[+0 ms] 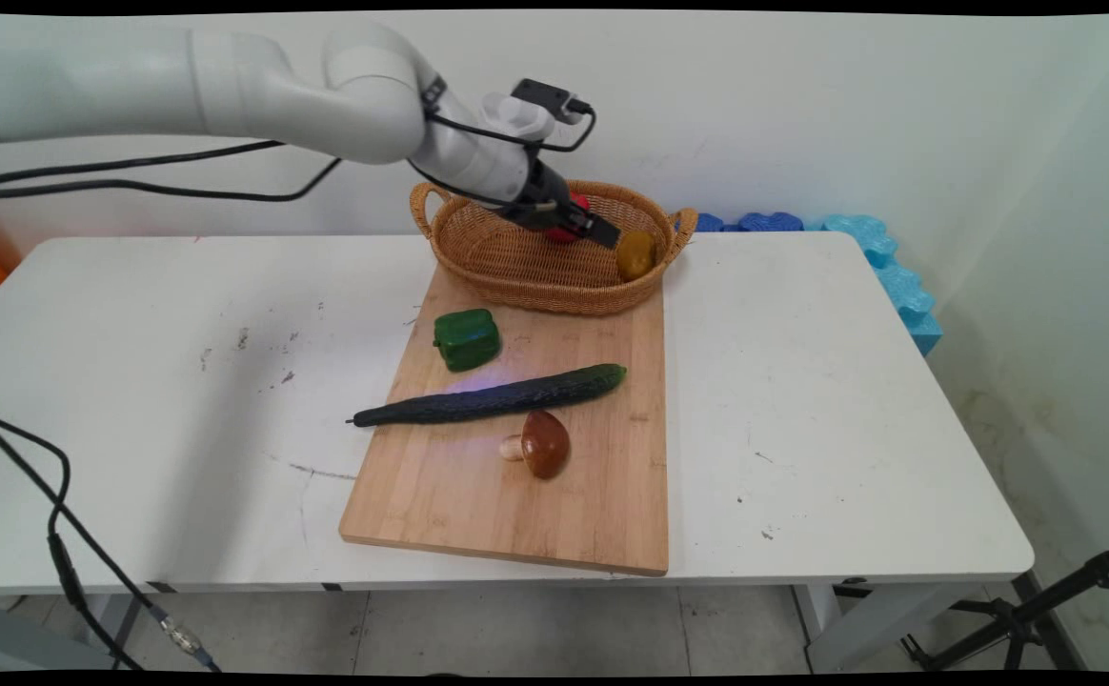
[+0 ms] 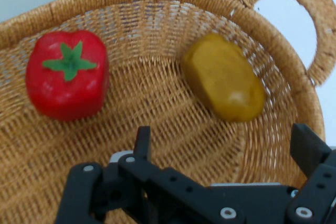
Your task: Pick up the potato from the vegetable basket, then place the picked object on the cutting board
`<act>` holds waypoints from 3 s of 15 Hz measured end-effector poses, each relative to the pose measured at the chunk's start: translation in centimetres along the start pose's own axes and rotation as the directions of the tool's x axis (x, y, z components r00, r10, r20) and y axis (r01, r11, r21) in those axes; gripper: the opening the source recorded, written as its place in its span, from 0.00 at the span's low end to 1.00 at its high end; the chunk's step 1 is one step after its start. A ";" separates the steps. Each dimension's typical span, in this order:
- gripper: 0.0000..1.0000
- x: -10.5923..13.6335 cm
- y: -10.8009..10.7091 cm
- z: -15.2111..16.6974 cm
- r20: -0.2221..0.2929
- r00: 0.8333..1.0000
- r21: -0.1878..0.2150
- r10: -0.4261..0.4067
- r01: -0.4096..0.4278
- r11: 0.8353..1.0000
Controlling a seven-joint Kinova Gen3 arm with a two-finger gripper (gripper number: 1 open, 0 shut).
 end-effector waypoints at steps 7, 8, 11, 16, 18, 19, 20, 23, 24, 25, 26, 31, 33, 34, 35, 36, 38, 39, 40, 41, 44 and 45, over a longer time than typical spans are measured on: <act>1.00 1.2 1.2 5.3 0.002 0.997 -0.020 -0.071 0.071 0.997; 1.00 1.3 1.4 6.2 0.004 0.997 -0.026 -0.081 0.081 0.996; 1.00 1.6 1.9 8.0 0.009 0.995 -0.036 -0.100 0.101 0.994; 1.00 1.8 2.3 10.1 0.019 0.992 -0.044 -0.124 0.124 0.991; 1.00 1.9 2.4 10.6 0.023 0.991 -0.046 -0.131 0.132 0.990; 1.00 1.9 2.4 10.8 0.024 0.991 -0.045 -0.134 0.135 0.990; 1.00 1.9 2.4 11.0 0.027 0.990 -0.045 -0.136 0.138 0.989; 0.00 1.9 2.4 11.5 0.031 0.989 -0.041 -0.143 0.145 0.989; 0.00 2.0 2.4 11.6 0.032 0.989 -0.039 -0.146 0.147 0.988; 0.00 2.0 2.4 11.7 0.032 0.989 -0.037 -0.147 0.149 0.988; 0.00 2.1 2.3 11.8 0.032 0.988 -0.036 -0.149 0.150 0.988; 0.00 2.6 2.0 11.4 0.019 0.992 -0.031 -0.126 0.127 0.991; 0.00 2.8 1.9 11.0 0.011 0.994 -0.030 -0.111 0.111 0.993; 0.00 3.0 1.8 10.6 0.006 0.995 -0.030 -0.100 0.100 0.995; 0.00 3.1 1.8 10.4 0.003 0.996 -0.030 -0.092 0.092 0.995; 0.00 3.2 1.7 9.9 -0.003 0.997 -0.030 -0.080 0.080 0.996; 0.00 3.5 1.6 8.5 -0.016 0.999 -0.032 -0.048 0.047 0.998; 0.00 3.6 1.6 7.8 -0.022 0.999 -0.033 -0.032 0.031 0.999; 0.00 3.6 1.5 6.9 -0.029 0.999 -0.034 -0.013 0.012 0.999; 0.00 3.7 1.5 6.0 -0.036 0.999 -0.036 0.009 -0.011 0.999; 0.00 3.5 1.5 3.1 -0.049 0.996 -0.043 0.071 -0.073 0.996; 0.00 3.4 1.5 2.1 -0.052 0.995 -0.046 0.090 -0.093 0.995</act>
